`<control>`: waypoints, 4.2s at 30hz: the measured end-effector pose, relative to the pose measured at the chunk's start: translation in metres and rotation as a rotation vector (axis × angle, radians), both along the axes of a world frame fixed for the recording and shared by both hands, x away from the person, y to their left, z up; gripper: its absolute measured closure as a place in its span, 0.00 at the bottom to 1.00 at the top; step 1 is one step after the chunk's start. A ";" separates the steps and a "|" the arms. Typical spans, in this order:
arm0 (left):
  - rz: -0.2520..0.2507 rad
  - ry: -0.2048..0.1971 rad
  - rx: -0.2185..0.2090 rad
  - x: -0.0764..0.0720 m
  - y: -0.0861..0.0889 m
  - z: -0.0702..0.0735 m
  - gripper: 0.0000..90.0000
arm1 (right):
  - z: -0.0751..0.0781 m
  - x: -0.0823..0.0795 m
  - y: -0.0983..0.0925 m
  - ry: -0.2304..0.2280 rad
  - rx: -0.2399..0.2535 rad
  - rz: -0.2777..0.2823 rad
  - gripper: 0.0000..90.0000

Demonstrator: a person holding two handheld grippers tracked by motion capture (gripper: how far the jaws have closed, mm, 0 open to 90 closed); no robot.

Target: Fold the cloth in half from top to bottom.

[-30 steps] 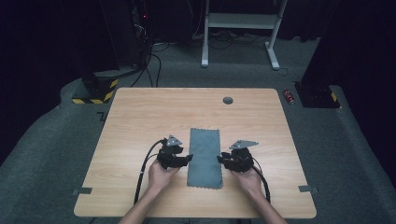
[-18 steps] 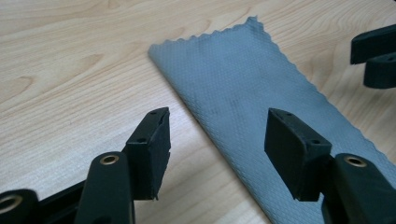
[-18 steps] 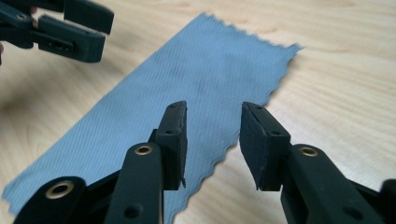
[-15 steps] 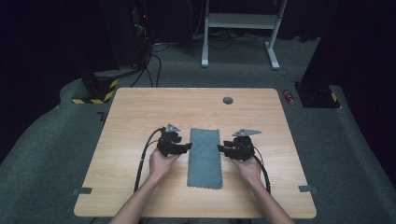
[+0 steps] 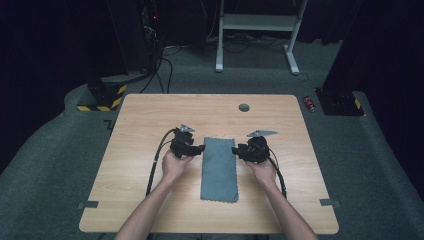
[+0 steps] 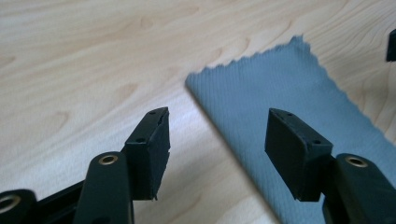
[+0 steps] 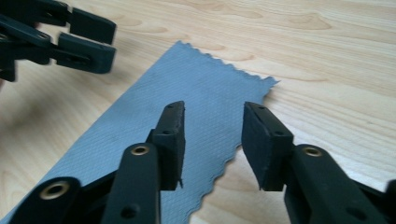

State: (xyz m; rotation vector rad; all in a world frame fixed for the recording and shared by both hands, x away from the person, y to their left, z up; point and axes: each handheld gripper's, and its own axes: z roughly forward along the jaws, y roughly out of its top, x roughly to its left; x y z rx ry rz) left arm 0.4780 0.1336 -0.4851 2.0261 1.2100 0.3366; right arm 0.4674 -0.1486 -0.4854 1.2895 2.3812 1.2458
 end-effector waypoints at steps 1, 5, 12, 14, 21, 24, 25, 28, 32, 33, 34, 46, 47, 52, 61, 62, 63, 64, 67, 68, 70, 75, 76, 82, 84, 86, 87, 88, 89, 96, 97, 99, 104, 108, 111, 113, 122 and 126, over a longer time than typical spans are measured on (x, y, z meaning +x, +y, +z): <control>-0.001 0.001 0.000 0.002 -0.002 0.002 0.46 | 0.001 0.002 0.001 0.002 -0.011 -0.006 0.68; 0.003 0.001 0.006 0.012 -0.009 0.007 0.48 | 0.003 0.010 0.004 0.019 -0.025 -0.025 0.69; 0.046 0.024 0.022 0.028 -0.015 -0.001 0.50 | -0.003 0.028 0.008 0.020 -0.046 -0.078 0.73; 0.063 0.036 0.016 0.031 -0.015 -0.005 0.51 | -0.005 0.032 0.010 0.026 -0.055 -0.100 0.73; 0.073 0.051 0.031 0.036 -0.020 -0.017 0.54 | -0.013 0.045 0.020 0.031 -0.085 -0.120 0.73; 0.072 0.046 0.041 0.037 -0.022 -0.020 0.55 | -0.016 0.050 0.024 0.040 -0.092 -0.127 0.73; 0.072 0.049 0.043 0.038 -0.023 -0.021 0.55 | -0.016 0.051 0.025 0.044 -0.095 -0.132 0.73; 0.072 0.055 0.045 0.039 -0.025 -0.023 0.55 | -0.018 0.056 0.029 0.036 -0.121 -0.155 0.73; 0.073 0.048 0.058 0.040 -0.026 -0.025 0.55 | -0.025 0.057 0.030 0.056 -0.153 -0.161 0.73; 0.073 0.045 0.061 0.040 -0.027 -0.025 0.56 | -0.026 0.058 0.029 0.049 -0.162 -0.154 0.74; 0.073 0.038 0.068 0.039 -0.028 -0.026 0.56 | -0.026 0.058 0.029 0.047 -0.160 -0.154 0.74; 0.031 -0.001 0.136 0.036 -0.035 -0.026 0.73 | -0.027 0.058 0.035 0.028 -0.181 -0.099 0.91; 0.029 0.002 0.128 0.036 -0.035 -0.026 0.75 | -0.027 0.058 0.034 0.035 -0.178 -0.099 0.93; 0.018 0.005 0.118 0.038 -0.034 -0.026 0.84 | -0.027 0.059 0.032 0.038 -0.173 -0.088 0.97; 0.004 0.045 0.078 0.041 -0.031 -0.025 0.98 | -0.027 0.058 0.033 0.045 -0.173 -0.087 0.99; 0.004 0.045 0.079 0.041 -0.032 -0.025 0.98 | -0.027 0.058 0.032 0.043 -0.172 -0.082 0.99; -0.001 0.047 0.085 0.042 -0.032 -0.024 0.98 | -0.027 0.058 0.032 0.044 -0.173 -0.081 0.99; -0.001 0.051 0.082 0.042 -0.031 -0.024 0.98 | -0.026 0.058 0.032 0.045 -0.175 -0.078 0.99; -0.007 0.056 0.072 0.043 -0.030 -0.024 0.99 | -0.026 0.057 0.032 0.045 -0.176 -0.074 0.99; -0.007 0.060 0.064 0.043 -0.029 -0.025 0.99 | -0.026 0.057 0.032 0.043 -0.176 -0.073 0.99; -0.010 0.060 0.057 0.043 -0.028 -0.024 0.99 | -0.025 0.057 0.031 0.039 -0.168 -0.071 0.99; -0.016 0.052 0.041 0.043 -0.026 -0.021 0.99 | -0.021 0.056 0.030 0.031 -0.161 -0.071 0.99; -0.016 0.052 0.033 0.042 -0.025 -0.020 0.99 | -0.021 0.056 0.030 0.027 -0.160 -0.069 0.99; -0.035 0.038 0.009 0.040 -0.021 -0.012 0.99 | -0.014 0.054 0.026 0.004 -0.142 -0.057 0.99; -0.041 0.035 0.005 0.040 -0.020 -0.009 0.99 | -0.010 0.053 0.025 -0.002 -0.132 -0.054 1.00; -0.046 0.032 0.006 0.040 -0.020 -0.007 0.99 | -0.008 0.052 0.025 -0.007 -0.134 -0.052 1.00; -0.049 0.030 0.006 0.040 -0.020 -0.005 0.99 | -0.008 0.052 0.025 -0.010 -0.136 -0.051 1.00; -0.052 0.028 0.007 0.040 -0.019 -0.004 0.99 | -0.007 0.052 0.025 -0.010 -0.134 -0.052 1.00; -0.054 0.027 0.005 0.041 -0.019 -0.003 0.99 | -0.006 0.052 0.025 -0.013 -0.134 -0.051 1.00; -0.034 0.020 -0.042 0.044 -0.012 0.005 0.99 | 0.014 0.056 0.029 -0.036 -0.161 -0.026 1.00; -0.035 0.012 -0.029 0.046 -0.011 0.009 0.99 | 0.016 0.057 0.030 -0.045 -0.164 -0.025 1.00; -0.034 0.005 -0.028 0.048 -0.010 0.013 0.99 | 0.021 0.059 0.032 -0.050 -0.159 -0.029 1.00; -0.013 -0.009 -0.034 0.059 -0.008 0.025 0.99 | 0.033 0.070 0.037 -0.060 -0.173 -0.036 1.00; 0.002 -0.032 -0.042 0.065 -0.008 0.036 0.99 | 0.046 0.076 0.039 -0.079 -0.173 -0.053 1.00; 0.000 -0.030 -0.046 0.066 -0.007 0.040 0.99 | 0.051 0.077 0.039 -0.098 -0.166 -0.058 1.00; -0.007 -0.027 -0.037 0.066 -0.009 0.038 0.99 | 0.050 0.076 0.038 -0.094 -0.163 -0.058 1.00; -0.022 -0.011 -0.021 0.059 -0.010 0.026 0.99 | 0.041 0.073 0.040 -0.088 -0.189 -0.037 1.00; -0.034 -0.007 -0.018 0.056 -0.010 0.024 0.99 | 0.035 0.071 0.039 -0.080 -0.186 -0.035 1.00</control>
